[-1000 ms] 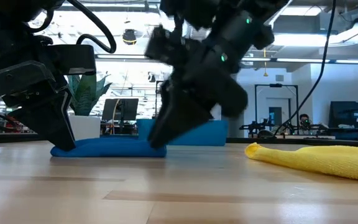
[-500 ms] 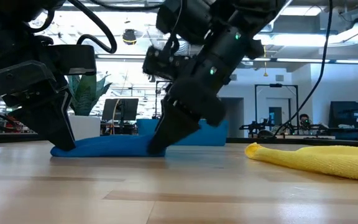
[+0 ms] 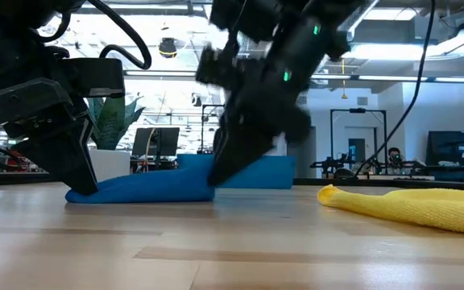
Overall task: Roll microfiber towels into tight, uniform cylinder then place into a basket
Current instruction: Roll the blue microfiber towel
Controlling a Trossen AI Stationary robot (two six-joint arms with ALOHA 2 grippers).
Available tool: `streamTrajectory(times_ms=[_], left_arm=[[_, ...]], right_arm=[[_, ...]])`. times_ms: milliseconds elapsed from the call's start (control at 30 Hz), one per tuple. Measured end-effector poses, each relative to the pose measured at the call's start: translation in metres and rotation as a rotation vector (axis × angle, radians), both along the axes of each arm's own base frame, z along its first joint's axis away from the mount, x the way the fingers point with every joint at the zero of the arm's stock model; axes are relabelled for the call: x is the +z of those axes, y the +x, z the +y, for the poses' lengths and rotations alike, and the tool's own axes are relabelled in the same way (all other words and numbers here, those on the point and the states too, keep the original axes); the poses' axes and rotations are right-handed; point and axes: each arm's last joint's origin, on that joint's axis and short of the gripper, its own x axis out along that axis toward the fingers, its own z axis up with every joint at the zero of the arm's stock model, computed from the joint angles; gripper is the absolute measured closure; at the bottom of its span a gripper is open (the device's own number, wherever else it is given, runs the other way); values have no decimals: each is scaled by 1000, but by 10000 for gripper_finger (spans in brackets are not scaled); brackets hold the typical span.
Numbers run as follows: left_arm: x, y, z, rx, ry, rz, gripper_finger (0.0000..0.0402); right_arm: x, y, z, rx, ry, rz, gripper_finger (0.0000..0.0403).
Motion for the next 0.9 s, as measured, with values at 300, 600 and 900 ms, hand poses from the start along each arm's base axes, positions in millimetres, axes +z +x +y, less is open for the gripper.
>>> streamTrajectory(times_ms=[300, 600, 900], left_arm=[[0, 0, 0, 0, -2, 0, 310], [0, 0, 0, 0, -2, -1, 310], [0, 0, 0, 0, -3, -2, 310]], right_arm=[[28, -8, 25, 117, -23, -93, 247], [1, 2, 37, 187, -67, -120, 250], [-14, 8, 18, 104, -53, -82, 251]])
